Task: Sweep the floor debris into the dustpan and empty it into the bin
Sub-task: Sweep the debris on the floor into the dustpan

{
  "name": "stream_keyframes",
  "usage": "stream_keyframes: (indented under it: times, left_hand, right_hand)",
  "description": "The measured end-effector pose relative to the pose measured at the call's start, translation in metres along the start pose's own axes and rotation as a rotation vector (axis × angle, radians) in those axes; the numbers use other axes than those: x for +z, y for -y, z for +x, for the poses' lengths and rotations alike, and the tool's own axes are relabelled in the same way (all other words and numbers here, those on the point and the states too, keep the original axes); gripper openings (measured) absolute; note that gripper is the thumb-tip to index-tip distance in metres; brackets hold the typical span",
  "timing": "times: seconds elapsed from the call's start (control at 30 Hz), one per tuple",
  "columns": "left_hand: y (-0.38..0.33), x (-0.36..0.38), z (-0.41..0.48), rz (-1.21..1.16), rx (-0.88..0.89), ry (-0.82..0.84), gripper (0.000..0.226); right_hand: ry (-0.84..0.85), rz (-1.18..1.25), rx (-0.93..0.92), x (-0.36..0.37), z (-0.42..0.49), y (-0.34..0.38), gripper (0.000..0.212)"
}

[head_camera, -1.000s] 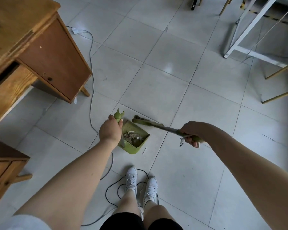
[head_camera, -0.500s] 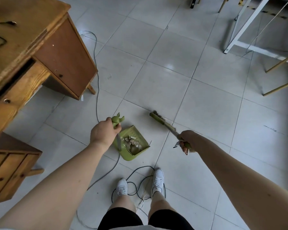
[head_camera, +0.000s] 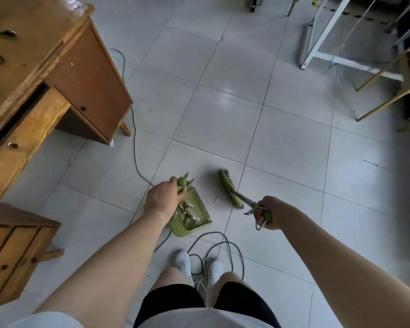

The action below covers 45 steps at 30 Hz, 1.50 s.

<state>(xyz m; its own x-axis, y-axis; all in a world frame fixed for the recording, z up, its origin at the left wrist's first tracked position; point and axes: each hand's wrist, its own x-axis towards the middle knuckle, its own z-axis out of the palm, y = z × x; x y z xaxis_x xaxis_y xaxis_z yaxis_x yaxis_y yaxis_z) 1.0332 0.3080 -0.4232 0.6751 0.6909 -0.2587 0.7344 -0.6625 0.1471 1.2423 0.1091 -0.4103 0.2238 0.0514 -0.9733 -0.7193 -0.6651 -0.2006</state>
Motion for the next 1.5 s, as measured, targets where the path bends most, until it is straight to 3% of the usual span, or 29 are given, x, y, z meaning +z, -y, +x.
stream_keyframes:
  times: [0.7, 0.97, 1.2, 1.5]
  left_hand:
    - [-0.045, 0.030, -0.016, -0.052, -0.009, -0.002, 0.037]
    - [-0.048, 0.024, -0.003, -0.020, 0.020, 0.017, 0.036]
    - [-0.048, 0.027, 0.000, -0.023, -0.013, 0.026, 0.037]
    - [-0.052, 0.021, -0.005, -0.081, -0.028, 0.050, 0.035]
  right_hand:
    - [0.059, 0.074, 0.024, 0.003, 0.015, -0.012, 0.022]
    - [0.096, 0.053, 0.050, 0.008, 0.007, -0.013, 0.031]
    - [0.199, 0.141, 0.111, 0.031, -0.013, -0.013, 0.021]
    - [0.234, 0.182, 0.005, 0.015, -0.071, 0.021, 0.023]
